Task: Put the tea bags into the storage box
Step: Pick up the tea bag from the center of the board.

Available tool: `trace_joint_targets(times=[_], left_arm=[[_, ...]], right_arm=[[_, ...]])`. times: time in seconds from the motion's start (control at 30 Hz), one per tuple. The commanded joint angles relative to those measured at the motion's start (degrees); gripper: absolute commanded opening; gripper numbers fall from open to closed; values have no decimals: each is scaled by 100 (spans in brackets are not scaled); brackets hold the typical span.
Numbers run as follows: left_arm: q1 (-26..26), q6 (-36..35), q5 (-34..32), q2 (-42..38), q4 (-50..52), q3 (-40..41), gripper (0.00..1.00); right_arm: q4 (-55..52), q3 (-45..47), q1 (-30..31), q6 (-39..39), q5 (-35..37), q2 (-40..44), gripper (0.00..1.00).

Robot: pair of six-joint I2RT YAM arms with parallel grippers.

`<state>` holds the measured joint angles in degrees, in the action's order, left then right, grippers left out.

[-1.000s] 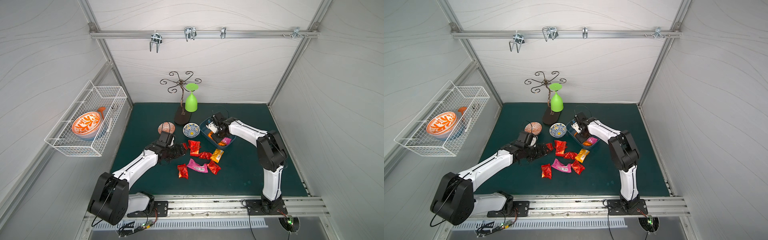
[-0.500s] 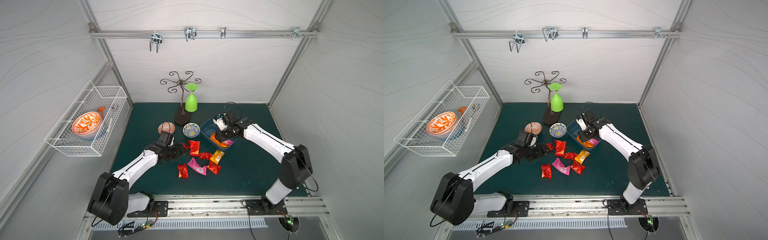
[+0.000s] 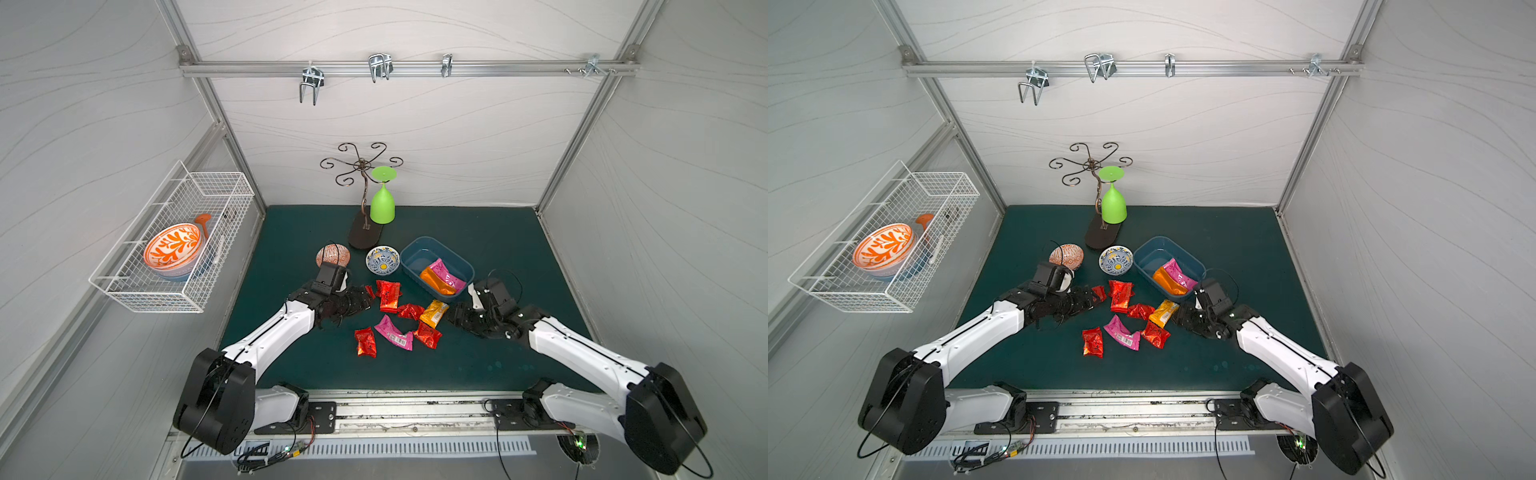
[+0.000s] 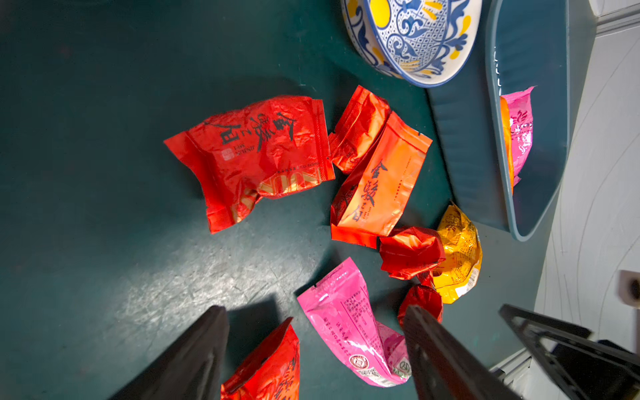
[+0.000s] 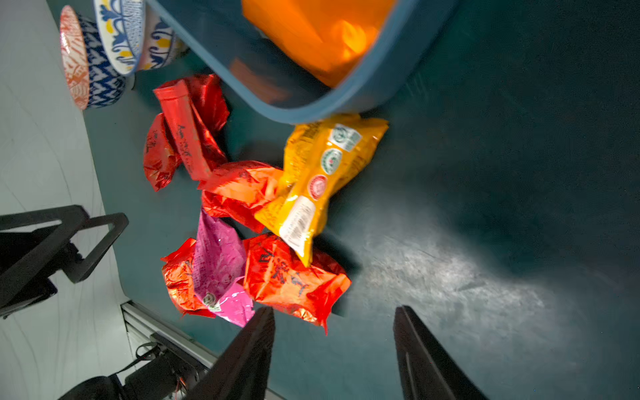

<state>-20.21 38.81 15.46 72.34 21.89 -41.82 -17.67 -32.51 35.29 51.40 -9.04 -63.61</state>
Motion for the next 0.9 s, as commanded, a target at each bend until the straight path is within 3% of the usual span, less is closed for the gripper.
trace_joint_targets(times=[0.0, 0.37, 0.57, 0.87], left_arm=[[-19, 28, 29, -142, -201, 42, 84], [-23, 30, -61, -251, -141, 78, 84], [-25, 39, -63, -235, -137, 54, 84], [-20, 0, -87, -244, -98, 34, 84]], right_arm=[[939, 211, 58, 959, 31, 29, 59], [1863, 105, 411, 975, -6, -877, 59], [2219, 77, 565, 1050, 208, -1326, 54], [2556, 27, 654, 1145, 306, -1762, 9]])
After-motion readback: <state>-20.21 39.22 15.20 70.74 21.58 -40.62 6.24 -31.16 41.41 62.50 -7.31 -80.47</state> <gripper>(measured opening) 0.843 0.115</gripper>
